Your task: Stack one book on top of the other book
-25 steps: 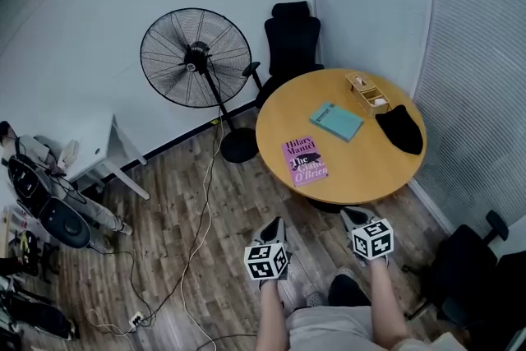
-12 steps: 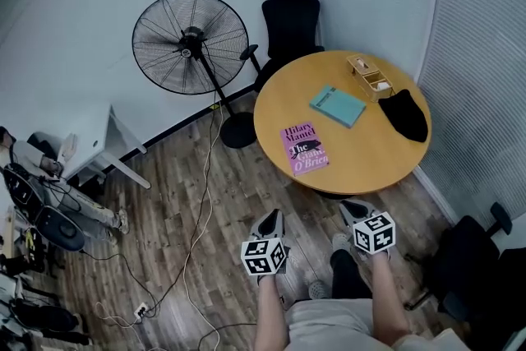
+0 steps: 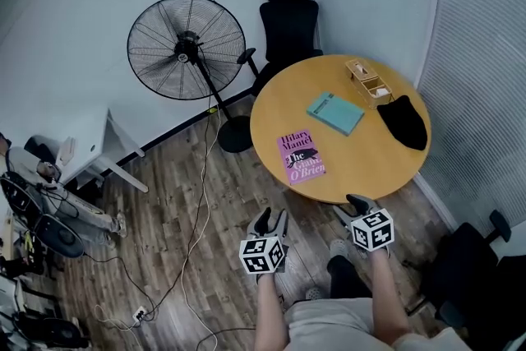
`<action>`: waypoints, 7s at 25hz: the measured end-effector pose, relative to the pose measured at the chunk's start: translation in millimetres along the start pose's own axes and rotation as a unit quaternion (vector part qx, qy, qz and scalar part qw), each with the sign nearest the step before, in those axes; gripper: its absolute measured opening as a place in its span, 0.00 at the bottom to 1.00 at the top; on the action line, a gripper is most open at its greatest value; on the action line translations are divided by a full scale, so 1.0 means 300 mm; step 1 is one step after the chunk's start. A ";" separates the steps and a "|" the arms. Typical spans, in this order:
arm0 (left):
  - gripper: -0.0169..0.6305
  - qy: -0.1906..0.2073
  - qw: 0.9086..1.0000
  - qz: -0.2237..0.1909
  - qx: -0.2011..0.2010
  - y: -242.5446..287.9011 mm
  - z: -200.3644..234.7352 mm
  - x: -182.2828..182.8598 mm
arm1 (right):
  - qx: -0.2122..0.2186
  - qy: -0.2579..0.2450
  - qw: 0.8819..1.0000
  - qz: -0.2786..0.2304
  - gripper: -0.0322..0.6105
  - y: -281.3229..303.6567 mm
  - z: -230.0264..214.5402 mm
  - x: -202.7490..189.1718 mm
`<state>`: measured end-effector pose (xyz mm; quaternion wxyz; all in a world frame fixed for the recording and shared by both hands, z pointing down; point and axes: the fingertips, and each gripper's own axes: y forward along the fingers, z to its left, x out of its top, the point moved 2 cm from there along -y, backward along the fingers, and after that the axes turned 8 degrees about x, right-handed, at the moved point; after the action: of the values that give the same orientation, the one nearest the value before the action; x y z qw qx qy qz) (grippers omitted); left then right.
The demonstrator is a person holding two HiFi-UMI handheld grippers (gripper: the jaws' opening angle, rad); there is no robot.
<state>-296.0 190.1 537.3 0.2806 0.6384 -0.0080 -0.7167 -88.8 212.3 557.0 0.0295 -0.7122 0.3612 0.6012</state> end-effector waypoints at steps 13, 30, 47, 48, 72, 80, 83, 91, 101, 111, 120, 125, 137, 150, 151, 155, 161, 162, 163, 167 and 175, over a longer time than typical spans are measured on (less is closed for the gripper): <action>0.45 0.019 0.999 0.036 0.031 0.144 0.034 0.017 | 0.022 -0.007 1.000 0.015 0.44 0.135 -0.122 0.078; 0.52 -0.004 0.993 0.005 0.117 0.451 0.082 0.233 | 0.086 -0.006 0.996 0.025 0.44 0.420 -0.393 0.310; 0.52 -0.034 0.990 0.023 0.135 0.517 0.067 0.148 | 0.125 0.013 0.990 0.069 0.44 0.486 -0.468 0.210; 0.52 -0.036 0.990 0.026 0.132 0.524 0.067 0.140 | 0.128 0.014 0.989 0.073 0.44 0.490 -0.467 0.200; 0.51 -0.061 0.990 0.072 0.109 0.742 0.212 0.130 | 0.110 0.065 0.983 0.132 0.41 0.750 -0.572 0.178; 0.51 -0.120 0.980 0.112 0.108 0.834 0.268 -0.004 | 0.096 0.098 0.980 0.141 0.37 0.830 -0.624 0.129; 0.51 -0.123 0.978 0.130 0.103 0.865 0.277 -0.043 | 0.094 0.092 0.979 0.153 0.38 0.857 -0.636 0.111; 0.51 -0.179 0.962 0.176 0.108 0.968 0.326 -0.161 | 0.079 0.110 0.974 0.182 0.41 0.934 -0.677 0.026; 0.40 -0.151 0.957 0.227 0.102 1.091 0.333 -0.256 | 0.049 0.161 0.965 0.203 0.37 1.001 -0.748 -0.070; 0.40 -0.175 0.944 0.266 0.080 1.156 0.318 -0.315 | 0.057 0.196 0.954 0.217 0.37 1.038 -0.741 -0.127; 0.39 -0.185 0.941 0.277 0.063 1.173 0.288 -0.352 | 0.071 0.240 0.945 0.211 0.35 1.051 -0.703 -0.166; 0.38 -0.183 0.941 0.278 0.063 1.176 0.287 -0.355 | 0.063 0.251 0.945 0.201 0.29 1.057 -0.692 -0.164; 0.38 -0.202 0.928 0.304 0.075 1.185 0.238 -0.328 | 0.045 0.184 0.960 0.204 0.28 1.052 -0.727 -0.083; 0.37 -0.230 0.929 0.278 0.080 1.286 0.171 -0.178 | 0.051 0.134 0.973 0.181 0.29 1.063 -0.847 0.097; 0.36 -0.231 0.930 0.275 0.079 1.299 0.168 -0.163 | 0.051 0.131 0.974 0.180 0.29 1.067 -0.859 0.114; 0.36 -0.242 0.928 0.273 0.079 1.353 0.139 -0.131 | 0.040 0.113 0.977 0.177 0.29 1.068 -0.910 0.166; 0.36 -0.252 0.928 0.265 0.073 1.402 0.088 -0.090 | 0.029 0.092 0.980 0.174 0.29 1.050 -0.972 0.222; 0.36 -0.251 0.928 0.265 0.071 1.406 0.073 -0.088 | 0.030 0.092 0.980 0.173 0.29 1.040 -0.983 0.225; 0.36 -0.250 0.929 0.265 0.069 1.410 0.058 -0.088 | 0.030 0.092 0.980 0.173 0.29 1.029 -0.996 0.226; 0.35 -0.256 0.927 0.266 0.071 1.416 0.004 -0.095 | 0.046 0.089 0.980 0.173 0.29 0.996 -1.039 0.220; 0.34 -0.260 0.929 0.242 0.105 1.430 -0.096 -0.070 | 0.101 0.068 0.977 0.175 0.29 0.963 -1.124 0.255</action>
<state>-100.7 -152.7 709.8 0.3648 0.4340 -0.3106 -0.7629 35.0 -198.0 696.0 -0.0294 -0.6707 0.5402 0.5075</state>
